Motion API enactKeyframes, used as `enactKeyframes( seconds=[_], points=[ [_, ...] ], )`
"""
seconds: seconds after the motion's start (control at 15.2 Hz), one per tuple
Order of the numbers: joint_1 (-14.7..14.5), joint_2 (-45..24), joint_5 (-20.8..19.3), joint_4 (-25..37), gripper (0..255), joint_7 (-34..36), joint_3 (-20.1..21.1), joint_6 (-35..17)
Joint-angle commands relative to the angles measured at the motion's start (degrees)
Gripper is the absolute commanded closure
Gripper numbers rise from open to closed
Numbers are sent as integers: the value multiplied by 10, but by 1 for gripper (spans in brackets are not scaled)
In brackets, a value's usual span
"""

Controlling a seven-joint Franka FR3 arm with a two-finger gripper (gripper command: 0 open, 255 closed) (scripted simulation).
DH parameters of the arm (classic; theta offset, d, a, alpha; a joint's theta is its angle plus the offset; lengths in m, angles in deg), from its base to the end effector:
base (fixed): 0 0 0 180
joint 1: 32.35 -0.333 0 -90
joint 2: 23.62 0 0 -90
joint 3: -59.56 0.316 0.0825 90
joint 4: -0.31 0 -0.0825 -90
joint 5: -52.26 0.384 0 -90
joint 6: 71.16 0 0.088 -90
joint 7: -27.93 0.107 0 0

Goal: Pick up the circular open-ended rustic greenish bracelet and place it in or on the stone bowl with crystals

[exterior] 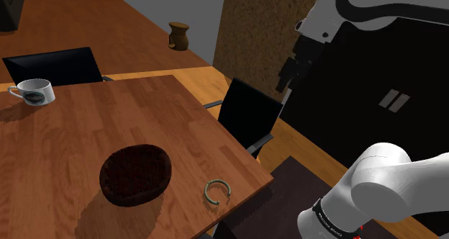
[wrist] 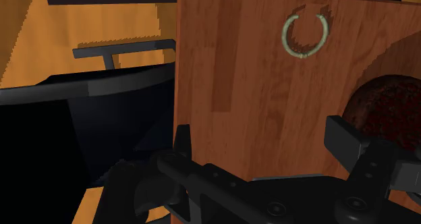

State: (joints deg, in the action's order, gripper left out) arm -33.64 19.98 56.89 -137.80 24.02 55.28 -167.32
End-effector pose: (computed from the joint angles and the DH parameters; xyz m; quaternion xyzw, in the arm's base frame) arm 0.3222 -0.0144 0.5663 -0.9976 -0.0141 -0.0169 0.0652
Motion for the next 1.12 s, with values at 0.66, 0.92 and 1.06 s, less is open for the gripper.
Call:
enactKeyframes(
  seconds=[0.66, 0.92, 1.06],
  points=[
    [-38, -27, 53, -122, 0, 108, 108, -139],
    [-56, -66, 76, -151, 0, 152, 154, -202],
    [-64, -93, 86, -160, 0, 174, 178, -236]
  ],
)
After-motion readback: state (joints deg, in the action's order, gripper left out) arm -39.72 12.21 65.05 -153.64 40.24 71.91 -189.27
